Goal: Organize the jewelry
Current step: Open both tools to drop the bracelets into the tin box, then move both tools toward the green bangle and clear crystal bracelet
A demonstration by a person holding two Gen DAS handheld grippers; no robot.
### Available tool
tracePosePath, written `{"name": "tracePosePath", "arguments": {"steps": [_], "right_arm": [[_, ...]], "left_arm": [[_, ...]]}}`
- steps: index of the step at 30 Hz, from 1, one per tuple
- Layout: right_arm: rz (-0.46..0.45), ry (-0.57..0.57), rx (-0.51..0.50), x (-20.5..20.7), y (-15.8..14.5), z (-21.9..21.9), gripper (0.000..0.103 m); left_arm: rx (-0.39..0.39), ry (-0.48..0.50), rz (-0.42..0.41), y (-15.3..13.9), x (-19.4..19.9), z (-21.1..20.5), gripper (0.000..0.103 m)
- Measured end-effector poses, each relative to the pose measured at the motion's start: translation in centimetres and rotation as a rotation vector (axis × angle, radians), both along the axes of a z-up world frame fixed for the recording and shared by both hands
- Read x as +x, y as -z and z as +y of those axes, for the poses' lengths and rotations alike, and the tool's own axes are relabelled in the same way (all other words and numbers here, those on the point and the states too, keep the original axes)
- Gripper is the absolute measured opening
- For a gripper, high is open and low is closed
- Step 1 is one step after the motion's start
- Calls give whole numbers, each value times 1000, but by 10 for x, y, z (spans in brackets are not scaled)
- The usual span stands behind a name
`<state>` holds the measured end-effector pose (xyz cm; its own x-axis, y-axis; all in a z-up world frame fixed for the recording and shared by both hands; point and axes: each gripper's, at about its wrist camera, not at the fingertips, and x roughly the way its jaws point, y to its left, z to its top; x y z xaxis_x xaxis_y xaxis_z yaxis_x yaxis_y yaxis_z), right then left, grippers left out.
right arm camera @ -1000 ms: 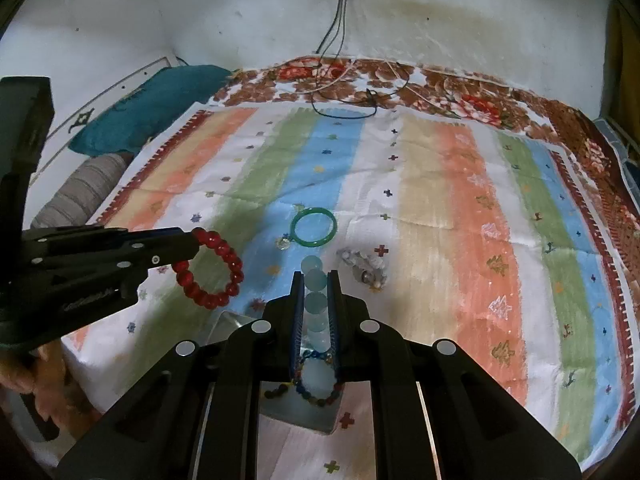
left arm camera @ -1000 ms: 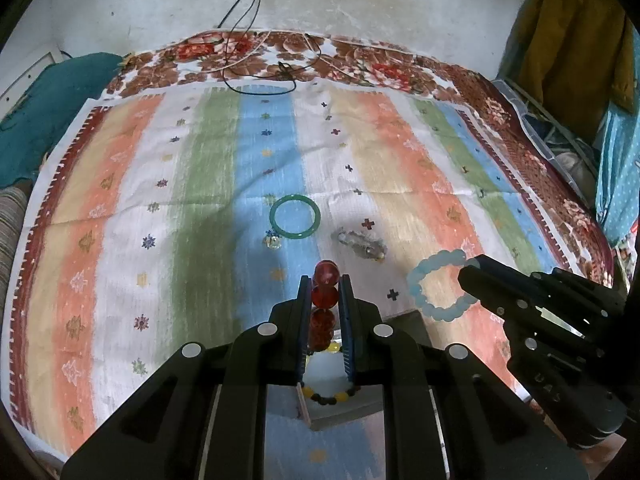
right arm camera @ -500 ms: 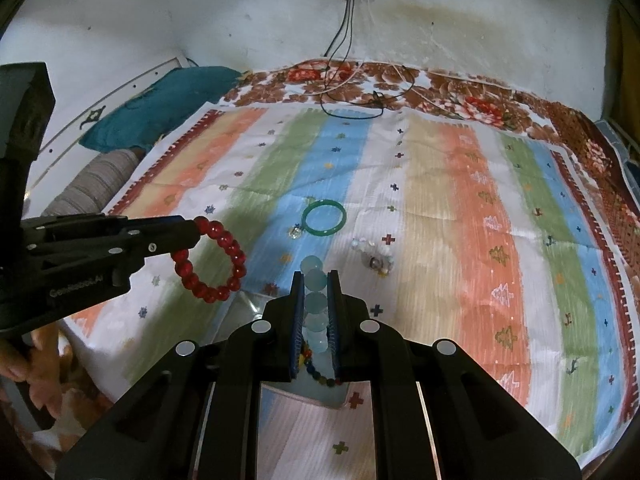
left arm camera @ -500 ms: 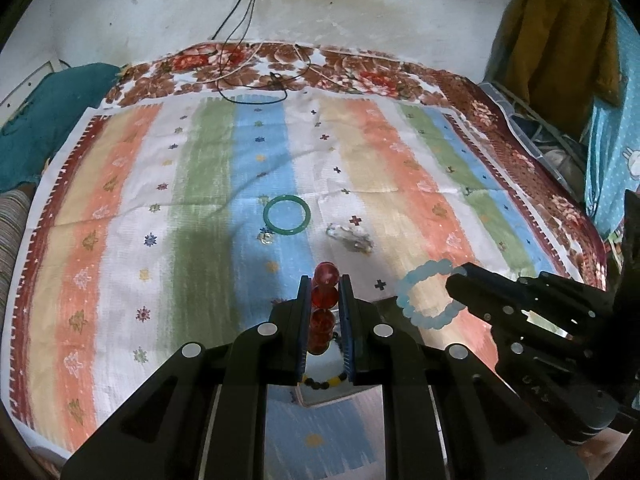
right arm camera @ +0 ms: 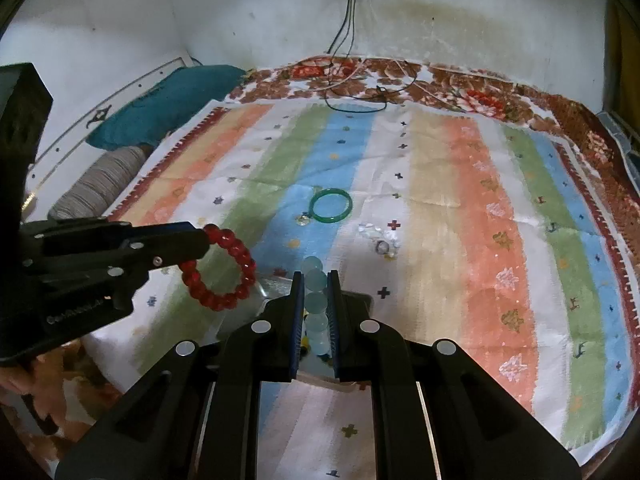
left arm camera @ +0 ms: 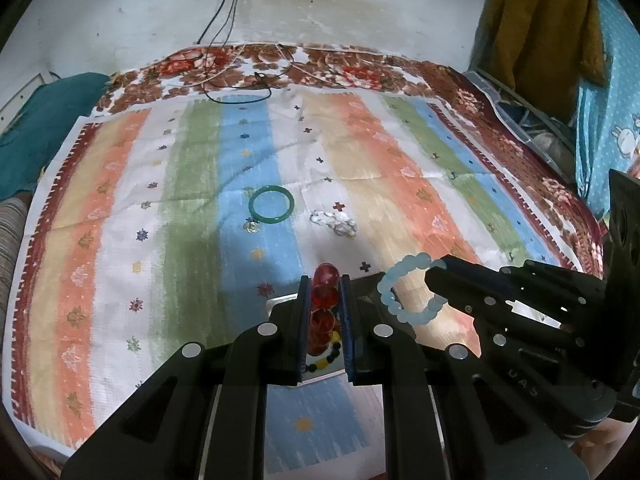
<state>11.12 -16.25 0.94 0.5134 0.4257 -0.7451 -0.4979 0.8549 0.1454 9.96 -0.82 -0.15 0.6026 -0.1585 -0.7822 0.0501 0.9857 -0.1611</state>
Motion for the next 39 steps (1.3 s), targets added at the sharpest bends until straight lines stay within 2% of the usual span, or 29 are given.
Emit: {"name": "tracePosePath", "arguments": {"steps": [2,3,4,6,8,10,12,16,21,26,39], "right_arm": [[5,1,-5,0,2,-1,13],[5,4,-18,1,2,-2,20],[-6,17,-30,2,2,-3,35],[-28,50,-36,5,-1,-8,46],[-18,63,-31,9,0,-12,46],[1,87,-39,16,4,-16,48],[18,101,-40,21,7,-19,48],[51,137,-18,33,11,-27,57],[82,155,-15,45,16,-30,60],[97,151,-29,53,20,-26,64],[109,116,-54,67,27,-13,76]], "left_arm": [[-5,0,19,3,1,0,14],[-4,-10,26,4,2,1,14],[-4,-22,28,5,3,2,15],[-13,-42,36,6,5,8,19],[-14,-65,41,7,7,13,22],[-9,-75,46,8,8,16,32],[-6,-89,53,10,10,19,36],[-6,-115,66,13,16,27,51],[3,-140,78,18,24,33,60],[5,-156,81,20,31,34,67],[23,-186,115,32,53,47,70]]}}
